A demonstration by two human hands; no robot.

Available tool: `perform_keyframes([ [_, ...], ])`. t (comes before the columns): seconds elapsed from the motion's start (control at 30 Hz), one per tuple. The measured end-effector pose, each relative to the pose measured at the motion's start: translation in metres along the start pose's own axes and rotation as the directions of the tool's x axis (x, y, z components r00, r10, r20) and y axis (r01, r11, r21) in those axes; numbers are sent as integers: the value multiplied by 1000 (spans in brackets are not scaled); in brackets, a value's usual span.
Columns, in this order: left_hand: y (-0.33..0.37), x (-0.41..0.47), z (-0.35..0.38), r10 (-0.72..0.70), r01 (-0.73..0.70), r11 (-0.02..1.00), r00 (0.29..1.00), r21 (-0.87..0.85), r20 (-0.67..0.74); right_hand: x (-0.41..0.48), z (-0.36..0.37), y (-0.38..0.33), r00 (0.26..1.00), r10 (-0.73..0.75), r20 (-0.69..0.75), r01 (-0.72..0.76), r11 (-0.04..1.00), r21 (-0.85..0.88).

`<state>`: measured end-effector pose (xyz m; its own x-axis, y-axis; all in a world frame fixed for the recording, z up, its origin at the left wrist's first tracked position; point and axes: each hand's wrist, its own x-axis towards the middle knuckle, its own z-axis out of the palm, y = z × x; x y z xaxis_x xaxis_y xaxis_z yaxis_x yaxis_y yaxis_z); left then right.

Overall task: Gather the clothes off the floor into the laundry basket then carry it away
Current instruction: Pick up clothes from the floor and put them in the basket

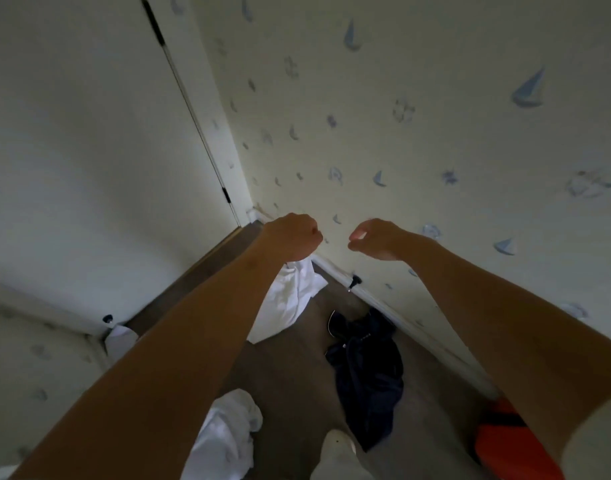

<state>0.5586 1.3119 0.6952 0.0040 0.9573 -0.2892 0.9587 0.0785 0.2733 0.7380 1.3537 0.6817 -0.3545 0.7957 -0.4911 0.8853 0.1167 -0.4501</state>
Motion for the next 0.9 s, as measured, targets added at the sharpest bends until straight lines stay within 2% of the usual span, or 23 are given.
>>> perform_keyframes([
  [0.17,-28,59,96,-9,5,999,991,31,133,61,75,77,983,143,111,-153,985,82],
  [0.27,-46,89,184,-4,0,1000,981,18,194,98,138,128,960,224,168,-247,960,131],
  [0.4,-79,124,311,11,1,999,940,-36,342,149,235,198,913,309,267,-376,891,254],
  [0.53,-114,169,418,44,-33,999,936,-38,350,207,334,259,891,373,260,-442,844,304],
  [0.73,-172,245,558,61,-59,998,938,-15,341,292,467,329,841,475,261,-519,843,139],
  [0.83,-205,288,613,78,-124,983,951,139,298,333,512,355,839,479,259,-506,862,43],
  [0.9,-228,316,641,17,-81,969,964,235,266,357,528,368,848,478,229,-482,875,-44],
])
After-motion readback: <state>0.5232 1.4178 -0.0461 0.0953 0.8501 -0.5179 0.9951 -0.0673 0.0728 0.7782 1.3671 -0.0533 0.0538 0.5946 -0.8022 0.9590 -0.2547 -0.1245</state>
